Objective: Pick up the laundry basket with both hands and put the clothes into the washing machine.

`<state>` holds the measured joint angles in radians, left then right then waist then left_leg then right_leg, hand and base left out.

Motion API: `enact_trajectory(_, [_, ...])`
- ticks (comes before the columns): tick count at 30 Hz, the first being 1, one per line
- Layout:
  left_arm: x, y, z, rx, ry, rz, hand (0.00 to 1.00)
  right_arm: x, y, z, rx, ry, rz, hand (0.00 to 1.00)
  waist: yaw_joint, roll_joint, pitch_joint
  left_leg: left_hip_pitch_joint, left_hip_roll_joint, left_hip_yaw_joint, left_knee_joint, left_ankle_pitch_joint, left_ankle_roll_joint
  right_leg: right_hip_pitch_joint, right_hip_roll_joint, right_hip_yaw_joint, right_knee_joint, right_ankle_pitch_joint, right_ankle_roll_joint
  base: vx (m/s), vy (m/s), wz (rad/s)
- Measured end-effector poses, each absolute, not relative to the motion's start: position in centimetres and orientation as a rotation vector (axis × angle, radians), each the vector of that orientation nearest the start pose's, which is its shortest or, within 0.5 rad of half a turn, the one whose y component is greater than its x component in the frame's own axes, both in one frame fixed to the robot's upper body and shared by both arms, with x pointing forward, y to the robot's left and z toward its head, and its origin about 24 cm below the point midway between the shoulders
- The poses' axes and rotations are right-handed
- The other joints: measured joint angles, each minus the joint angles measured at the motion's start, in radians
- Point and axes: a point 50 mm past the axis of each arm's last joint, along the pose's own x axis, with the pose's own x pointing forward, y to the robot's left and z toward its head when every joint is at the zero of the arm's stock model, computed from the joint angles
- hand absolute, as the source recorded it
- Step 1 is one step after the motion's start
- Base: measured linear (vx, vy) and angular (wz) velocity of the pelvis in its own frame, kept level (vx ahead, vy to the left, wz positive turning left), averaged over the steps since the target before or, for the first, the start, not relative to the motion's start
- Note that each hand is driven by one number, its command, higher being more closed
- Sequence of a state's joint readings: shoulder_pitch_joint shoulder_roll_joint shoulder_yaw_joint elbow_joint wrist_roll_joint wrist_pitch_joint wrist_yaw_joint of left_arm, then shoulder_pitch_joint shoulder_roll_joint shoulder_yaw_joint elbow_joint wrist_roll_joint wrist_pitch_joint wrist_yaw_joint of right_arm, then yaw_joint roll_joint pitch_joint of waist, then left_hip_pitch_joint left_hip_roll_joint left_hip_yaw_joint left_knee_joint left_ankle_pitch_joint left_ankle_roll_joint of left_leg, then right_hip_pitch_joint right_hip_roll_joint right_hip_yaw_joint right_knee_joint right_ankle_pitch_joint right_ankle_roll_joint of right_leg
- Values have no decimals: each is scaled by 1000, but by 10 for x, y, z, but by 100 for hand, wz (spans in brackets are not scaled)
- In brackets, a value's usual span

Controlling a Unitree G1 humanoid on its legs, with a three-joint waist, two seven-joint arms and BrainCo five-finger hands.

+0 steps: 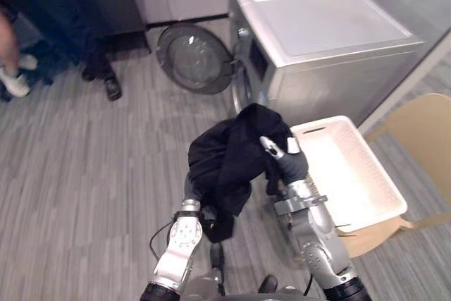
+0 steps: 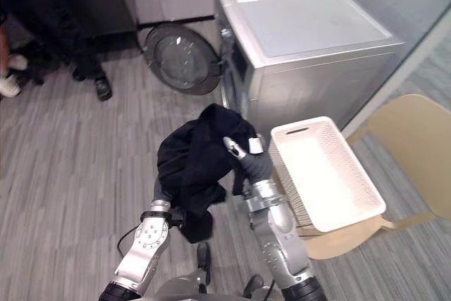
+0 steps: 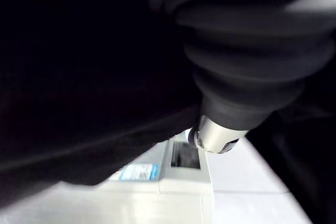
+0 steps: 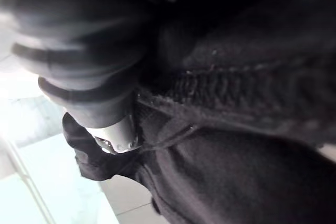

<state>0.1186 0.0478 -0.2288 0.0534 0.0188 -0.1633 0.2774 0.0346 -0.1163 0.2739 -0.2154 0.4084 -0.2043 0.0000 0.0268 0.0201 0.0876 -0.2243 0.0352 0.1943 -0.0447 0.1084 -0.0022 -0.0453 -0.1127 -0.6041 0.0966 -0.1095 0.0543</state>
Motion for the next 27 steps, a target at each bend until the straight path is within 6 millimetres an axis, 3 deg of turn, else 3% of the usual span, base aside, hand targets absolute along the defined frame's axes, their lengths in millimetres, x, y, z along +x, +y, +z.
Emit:
enact_trajectory(2, [210, 134, 9, 23, 45, 117, 100, 229, -117, 85, 228, -268, 216, 0, 11, -4, 0, -11, -11, 7, 38, -1, 8, 3, -24, 1, 29, -23, 25, 103, 50, 11])
enact_trajectory(3, [205, 141, 5, 22, 66, 137, 100, 227, -121, 80, 171, -255, 191, 0, 13, -6, 2, -19, -27, 13, 70, -26, 39, -10, -57, 2, 80, -54, 38, 160, 83, 14])
enact_trajectory(5, [199, 153, 3, 15, 78, 176, 100, 226, -128, 72, 97, -226, 161, 0, 12, -23, 14, -28, -60, 19, 124, -79, 51, -33, -130, 1, 193, -110, 50, 191, 99, 25])
enact_trajectory(7, [196, 160, 1, 10, 88, 204, 100, 225, -137, 58, 20, -168, 124, 0, 10, -31, 26, -26, -93, -6, 167, -118, 78, -63, -193, 18, 357, -120, 17, 225, 109, 36])
enact_trajectory(8, [193, 166, 0, 10, 98, 233, 100, 225, -143, 46, -35, -113, 104, 0, -8, -25, 33, -18, -100, -41, 183, -137, 98, -141, -218, 104, 536, -73, -77, 229, 125, 43])
enact_trajectory(9, [193, 170, 0, 17, 98, 244, 100, 225, -147, 40, -60, -87, 89, 0, -16, -23, 42, -3, -99, -66, 184, -139, 102, -177, -218, 152, 613, -42, -126, 333, 129, 75])
enact_trajectory(10, [194, 174, 0, 24, 94, 250, 100, 222, -153, 28, -91, -33, 64, 0, -38, -17, 56, 18, -95, -111, 181, -149, 109, -220, -182, 230, 654, -91, -91, 418, 60, 76])
enact_trajectory(11, [194, 179, 1, 37, 92, 255, 100, 221, -157, 20, -126, 10, 56, 0, -40, -24, 67, 41, -87, -132, 174, -158, 110, -260, -129, 273, 621, -125, -66, 408, 27, 61])
enact_trajectory(14, [192, 183, -7, 47, 127, 261, 100, 218, -168, 5, -174, 80, 24, 0, -45, -7, 89, 130, -87, -166, 136, -177, 81, -339, -35, 325, 400, -118, -31, 337, -14, 39])
enact_trajectory(15, [192, 183, -9, 50, 136, 261, 100, 216, -169, 2, -188, 94, 18, 0, -47, -5, 90, 151, -90, -170, 124, -182, 73, -351, -23, 328, 338, -95, -20, 374, -35, 56])
enact_trajectory(16, [190, 184, -12, 56, 153, 258, 100, 213, -171, -3, -224, 122, 11, 0, -55, -8, 91, 183, -103, -186, 119, -199, 50, -367, -10, 331, 232, -33, -17, 501, -62, 67])
enact_trajectory(18, [187, 183, -19, 62, 184, 246, 100, 204, -173, -18, -250, 195, 9, 0, -67, -11, 89, 214, -116, -219, 164, -265, 34, -380, -12, 345, 196, 49, -48, 492, -110, 69])
enact_trajectory(19, [181, 184, -22, 70, 205, 240, 100, 197, -174, -33, -252, 266, 15, 0, -64, -20, 78, 218, -119, -223, 241, -334, -5, -368, -13, 333, 196, 84, -73, 532, -167, 65])
enact_trajectory(20, [177, 183, -26, 64, 228, 241, 100, 190, -177, -49, -275, 345, 18, 0, -65, -5, 79, 162, -94, -189, 414, -384, -40, -348, -6, 316, 226, 99, -97, 623, -215, 58])
enact_trajectory(21, [177, 179, -26, 44, 228, 242, 100, 187, -180, -59, -286, 402, 14, 0, -62, 14, 81, 89, -48, -142, 596, -384, -44, -310, 19, 294, 205, 80, -100, 512, -180, 41])
enact_trajectory(23, [172, 174, -30, 15, 247, 232, 100, 179, -181, -71, -285, 472, 8, 0, -23, 47, 89, -41, 110, -39, 988, -363, -58, -193, 101, 282, 159, 52, -133, 467, -149, -16])
enact_trajectory(25, [172, 170, -31, 5, 263, 206, 100, 175, -180, -75, -274, 500, -5, 0, -8, 36, 90, -77, 183, 11, 1092, -369, -49, -111, 113, 286, 158, 11, -148, 546, -122, -19])
enact_trajectory(27, [174, 167, -27, -16, 243, 205, 100, 176, -185, -74, -274, 500, -42, 0, -5, 28, 90, -135, 216, 42, 1051, -385, -34, -38, 106, 310, 111, 0, -144, 480, -61, -19])
